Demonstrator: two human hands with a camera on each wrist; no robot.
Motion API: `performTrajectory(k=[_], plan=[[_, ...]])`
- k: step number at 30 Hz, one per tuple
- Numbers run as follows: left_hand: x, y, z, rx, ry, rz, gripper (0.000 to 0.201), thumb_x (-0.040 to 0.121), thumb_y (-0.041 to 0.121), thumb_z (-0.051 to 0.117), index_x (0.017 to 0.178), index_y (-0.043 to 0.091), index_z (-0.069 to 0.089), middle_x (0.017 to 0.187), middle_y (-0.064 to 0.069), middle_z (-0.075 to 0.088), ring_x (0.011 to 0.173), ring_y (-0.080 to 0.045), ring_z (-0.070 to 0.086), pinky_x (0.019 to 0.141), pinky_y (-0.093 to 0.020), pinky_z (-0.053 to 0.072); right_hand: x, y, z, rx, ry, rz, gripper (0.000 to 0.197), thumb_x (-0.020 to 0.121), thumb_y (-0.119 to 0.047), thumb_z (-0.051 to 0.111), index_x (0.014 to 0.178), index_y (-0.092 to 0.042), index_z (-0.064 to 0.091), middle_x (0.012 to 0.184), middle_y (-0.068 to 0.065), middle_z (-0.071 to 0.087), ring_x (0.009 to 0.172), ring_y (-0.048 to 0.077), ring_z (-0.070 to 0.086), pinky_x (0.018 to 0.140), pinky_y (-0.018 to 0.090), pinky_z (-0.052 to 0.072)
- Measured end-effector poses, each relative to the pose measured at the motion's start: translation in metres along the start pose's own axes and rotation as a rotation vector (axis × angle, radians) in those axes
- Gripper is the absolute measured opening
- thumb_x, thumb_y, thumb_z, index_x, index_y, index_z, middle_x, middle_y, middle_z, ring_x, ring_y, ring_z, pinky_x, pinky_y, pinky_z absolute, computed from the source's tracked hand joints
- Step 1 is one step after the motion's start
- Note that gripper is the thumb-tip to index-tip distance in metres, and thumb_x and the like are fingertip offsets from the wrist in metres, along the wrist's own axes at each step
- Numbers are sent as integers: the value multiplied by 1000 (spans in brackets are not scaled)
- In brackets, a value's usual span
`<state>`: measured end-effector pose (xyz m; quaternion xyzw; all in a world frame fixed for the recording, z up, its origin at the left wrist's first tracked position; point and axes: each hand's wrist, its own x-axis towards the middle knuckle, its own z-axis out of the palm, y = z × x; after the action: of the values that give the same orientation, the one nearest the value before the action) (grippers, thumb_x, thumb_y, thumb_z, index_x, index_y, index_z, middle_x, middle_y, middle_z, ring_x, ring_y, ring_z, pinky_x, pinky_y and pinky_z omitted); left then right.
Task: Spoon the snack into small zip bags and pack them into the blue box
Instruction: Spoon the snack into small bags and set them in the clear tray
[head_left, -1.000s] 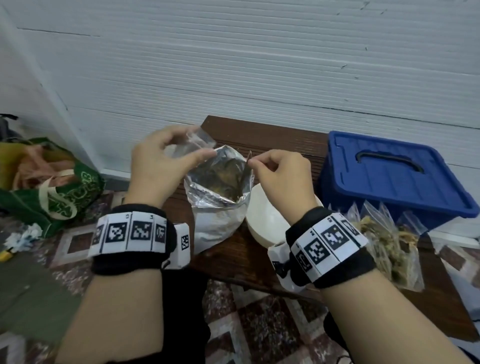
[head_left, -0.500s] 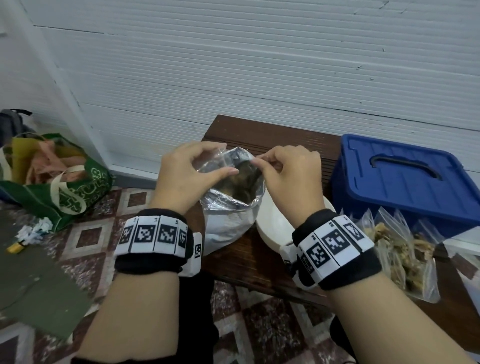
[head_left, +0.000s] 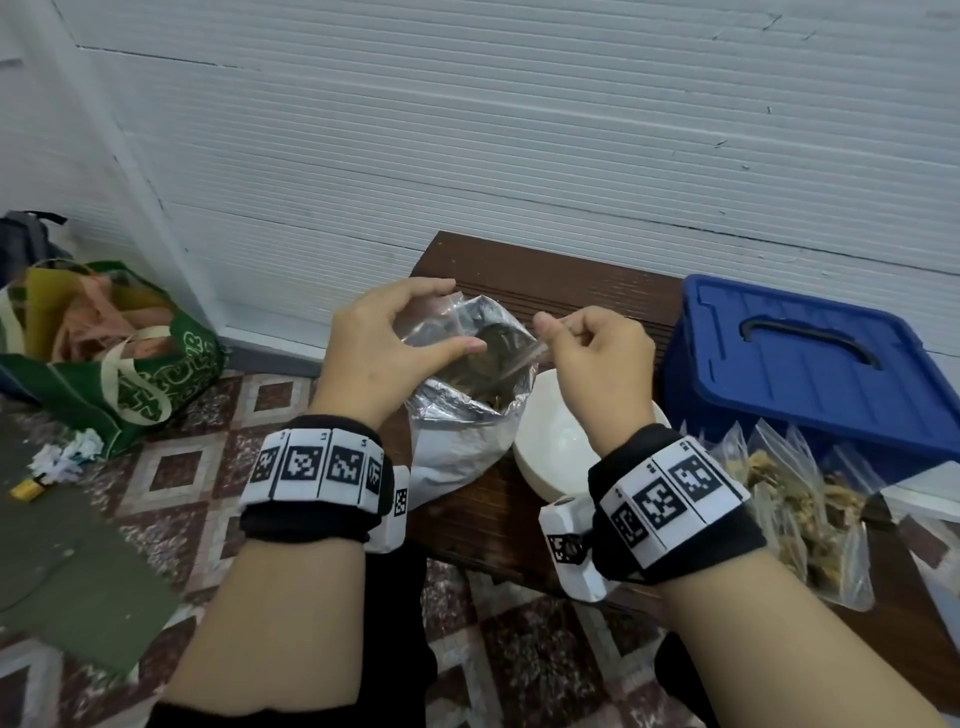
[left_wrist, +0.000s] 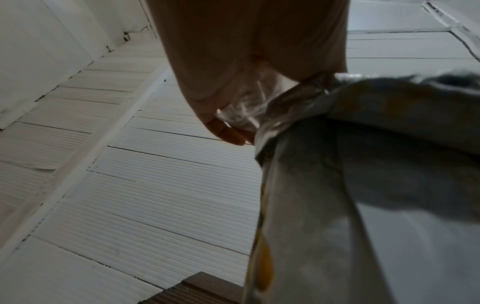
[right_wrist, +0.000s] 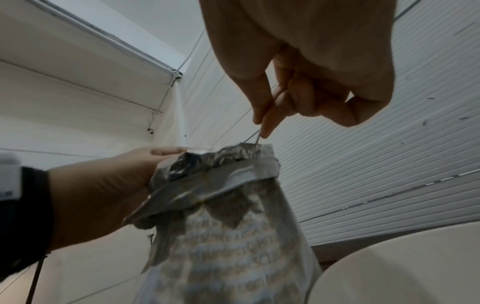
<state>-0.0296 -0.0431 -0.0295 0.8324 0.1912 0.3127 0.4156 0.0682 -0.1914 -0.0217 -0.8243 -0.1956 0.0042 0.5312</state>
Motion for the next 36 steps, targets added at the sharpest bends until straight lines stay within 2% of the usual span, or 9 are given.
performTrajectory(k=[3,6,13,19,22,24,27,30,36], plan=[[-2,3,-9,-38,28,-40,48,56,41,83,98,37,61,91,21,63,84,16,57,75,-1,43,7,1,-6,22,92,74,32,89,-30,64,75,0,66,72,9,67,68,17,59,71,28,48],[-2,6,-22,-15,41,-49,42,54,49,81,89,44,58,88,23,64,84,15,58,76,-1,43,13,-1,-13,32,161,94,31,89,-29,63,75,-2,67,73,10,69,69,21,62,70,32,51],[-4,11,-29,71,-116,-71,47,52,47,84,94,34,69,89,23,64,80,27,50,68,6,34,28,-10,-39,63,235,118,30,90,-27,62,72,-3,69,58,-9,58,62,3,51,65,21,43],[-2,15,-24,119,-171,-64,57,46,55,79,97,32,70,86,23,65,81,18,55,67,8,32,41,-19,-55,124,247,82,27,90,-23,63,74,-2,69,52,-14,56,48,-11,51,50,1,34],[-1,15,-21,149,-180,-54,62,44,58,77,99,30,71,86,24,65,86,14,55,70,7,34,44,-25,-54,117,221,72,28,90,-22,62,67,-7,67,52,-14,58,57,-6,54,56,6,39],[1,13,-18,168,-193,-57,65,43,62,75,100,31,72,86,25,65,90,11,57,84,-2,40,44,-27,-51,117,195,75,31,90,-21,62,62,-8,64,58,-9,61,63,2,57,63,16,42],[2,13,-14,192,-208,-55,61,40,73,69,91,41,67,86,29,63,97,3,58,105,-41,41,48,-29,-43,110,170,76,32,90,-21,62,73,6,66,64,0,63,61,6,55,53,9,41],[4,10,-11,172,-213,-52,55,36,82,66,80,49,61,81,31,63,94,9,57,105,-47,40,50,-29,-36,77,156,65,36,90,-24,62,86,12,66,76,13,66,64,9,54,49,9,39],[8,3,-7,167,-210,-52,56,34,91,62,78,56,60,89,21,69,99,-5,62,100,-47,44,52,-32,-25,51,126,75,35,90,-22,63,82,12,68,70,8,66,63,8,56,61,20,43]])
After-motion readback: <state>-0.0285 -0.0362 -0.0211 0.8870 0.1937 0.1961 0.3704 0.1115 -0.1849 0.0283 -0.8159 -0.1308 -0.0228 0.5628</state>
